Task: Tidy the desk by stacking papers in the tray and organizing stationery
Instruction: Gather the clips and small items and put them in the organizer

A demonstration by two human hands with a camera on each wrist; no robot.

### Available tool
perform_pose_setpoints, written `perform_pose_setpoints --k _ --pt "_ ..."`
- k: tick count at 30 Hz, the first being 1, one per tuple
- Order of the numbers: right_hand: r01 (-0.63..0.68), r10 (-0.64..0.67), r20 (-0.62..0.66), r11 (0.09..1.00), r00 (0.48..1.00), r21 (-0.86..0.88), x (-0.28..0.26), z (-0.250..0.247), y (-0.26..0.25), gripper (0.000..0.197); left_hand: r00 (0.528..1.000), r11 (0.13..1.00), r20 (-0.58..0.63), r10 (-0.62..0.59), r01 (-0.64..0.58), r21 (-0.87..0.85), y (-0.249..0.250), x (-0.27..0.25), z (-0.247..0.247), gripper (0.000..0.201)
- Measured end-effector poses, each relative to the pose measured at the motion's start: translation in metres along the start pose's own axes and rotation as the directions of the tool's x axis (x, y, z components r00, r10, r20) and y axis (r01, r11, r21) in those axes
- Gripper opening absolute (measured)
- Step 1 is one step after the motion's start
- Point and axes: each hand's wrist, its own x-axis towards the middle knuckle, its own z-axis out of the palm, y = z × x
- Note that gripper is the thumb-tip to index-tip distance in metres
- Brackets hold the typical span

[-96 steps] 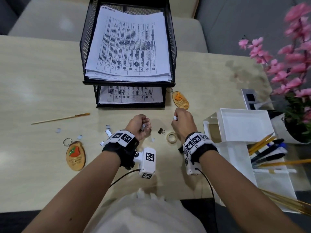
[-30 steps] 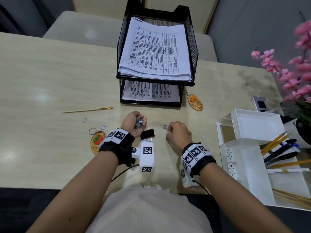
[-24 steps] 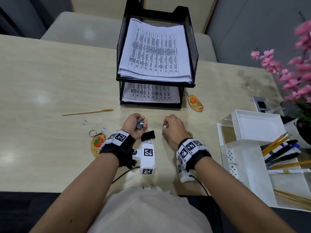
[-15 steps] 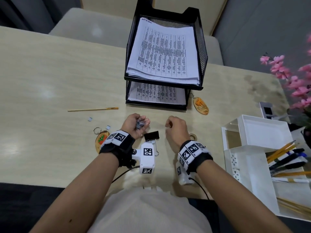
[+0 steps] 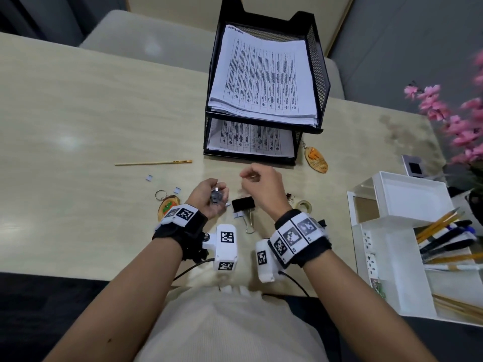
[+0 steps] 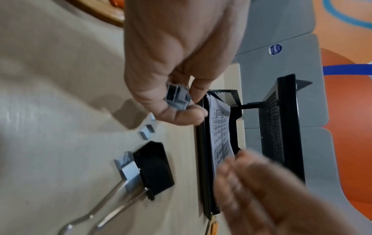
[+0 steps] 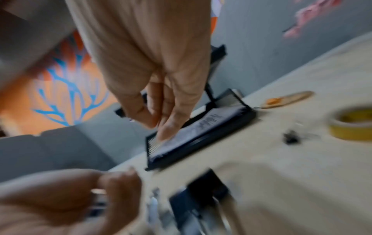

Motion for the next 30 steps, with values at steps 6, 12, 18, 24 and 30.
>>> perform_pose_setpoints --k 6,12,18,24,30 --pt "-0.128 0.211 0.172 0.909 0.962 -0.396 -0.026 0.023 0.039 0.055 0.999 0.998 -0.026 0.034 -0.032 0.050 0.010 -0.008 -0.023 0.039" --pt "-0.182 0.206 0.062 0.945 0.976 -0.272 -0.029 0.029 0.041 0.036 0.999 0.994 -0.036 0.017 -0.013 0.108 0.006 -0.011 -0.034 0.037" --pt "-0.317 0.305 -0.089 0.915 0.948 -0.251 -0.031 0.011 0.056 0.030 1.000 0.991 -0.014 -0.026 0.027 0.128 0.004 -0.013 -0.038 0.038" --pt "-0.181 0.111 -0.168 0.850 0.980 -0.495 -0.040 0.019 0.059 0.040 0.998 0.989 0.026 -0.054 0.050 0.140 0.006 -0.015 -0.038 0.039" --pt "-0.345 0.245 -0.254 0.785 0.936 -0.514 -0.042 0.032 0.057 0.021 0.998 0.991 0.016 -0.060 0.057 0.124 0.008 -0.015 -0.043 0.038"
